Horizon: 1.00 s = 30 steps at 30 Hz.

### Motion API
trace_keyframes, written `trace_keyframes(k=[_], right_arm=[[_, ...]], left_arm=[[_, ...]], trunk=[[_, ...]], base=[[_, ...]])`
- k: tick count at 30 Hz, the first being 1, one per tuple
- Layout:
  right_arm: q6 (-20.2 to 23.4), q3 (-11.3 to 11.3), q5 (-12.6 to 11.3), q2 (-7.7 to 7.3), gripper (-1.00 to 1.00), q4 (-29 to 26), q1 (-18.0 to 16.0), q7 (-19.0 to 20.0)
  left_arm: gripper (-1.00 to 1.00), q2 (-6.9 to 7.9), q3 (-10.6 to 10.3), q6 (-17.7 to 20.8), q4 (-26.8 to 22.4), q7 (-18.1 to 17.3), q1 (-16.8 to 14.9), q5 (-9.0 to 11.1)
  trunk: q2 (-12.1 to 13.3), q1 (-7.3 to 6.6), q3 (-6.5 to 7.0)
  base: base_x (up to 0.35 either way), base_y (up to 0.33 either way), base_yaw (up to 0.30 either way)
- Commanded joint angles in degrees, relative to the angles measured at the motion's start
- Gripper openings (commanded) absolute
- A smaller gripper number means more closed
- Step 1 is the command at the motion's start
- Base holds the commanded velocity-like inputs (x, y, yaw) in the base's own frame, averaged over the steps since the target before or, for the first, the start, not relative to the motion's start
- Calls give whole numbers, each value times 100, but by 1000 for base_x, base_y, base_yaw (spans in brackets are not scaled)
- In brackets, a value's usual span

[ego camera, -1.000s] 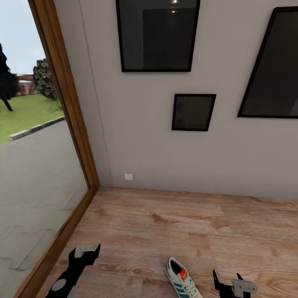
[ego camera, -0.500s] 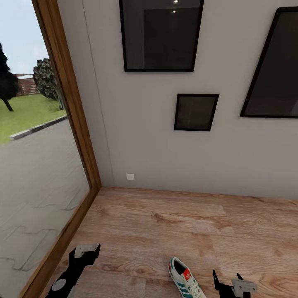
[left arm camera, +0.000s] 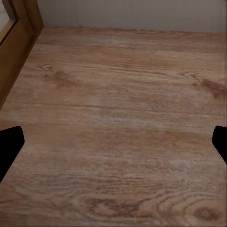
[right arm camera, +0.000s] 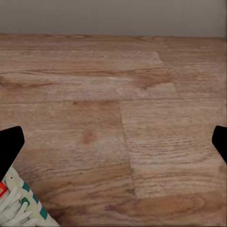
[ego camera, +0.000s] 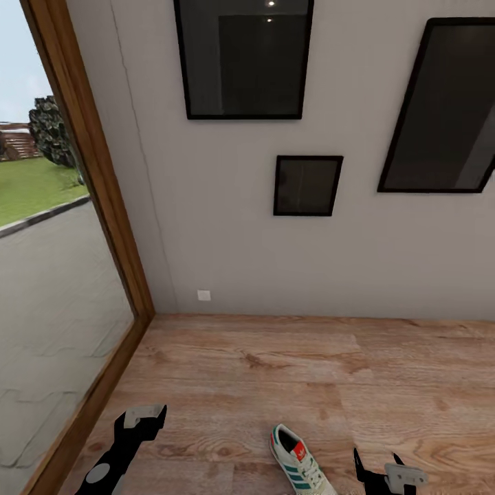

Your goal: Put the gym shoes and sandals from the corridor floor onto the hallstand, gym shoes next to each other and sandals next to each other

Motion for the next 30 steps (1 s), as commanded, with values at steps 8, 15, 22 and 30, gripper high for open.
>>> trace_keyframes(k=[8, 15, 22, 30], right_arm=[[-16, 38, -54, 0, 100, 4, -5, 16], [-18, 38, -55, 0, 100, 3, -5, 16], [-14, 38, -56, 0, 100, 1, -5, 16], [-16, 38, -57, 0, 100, 1, -5, 16]], left_arm=[[100, -4, 35, -16, -43, -45, -1, -28], [100, -4, 35, -16, -73, -45, 6, -28], [100, -4, 35, -16, -77, -45, 6, -28], [100, -4, 35, -16, -78, -45, 6, -28]], trunk=[[-2, -1, -5], [-2, -1, -5], [-2, -1, -5], [-2, -1, -5]], base=[[0, 0, -258], [0, 0, -260], [0, 0, -260], [0, 46, -260]])
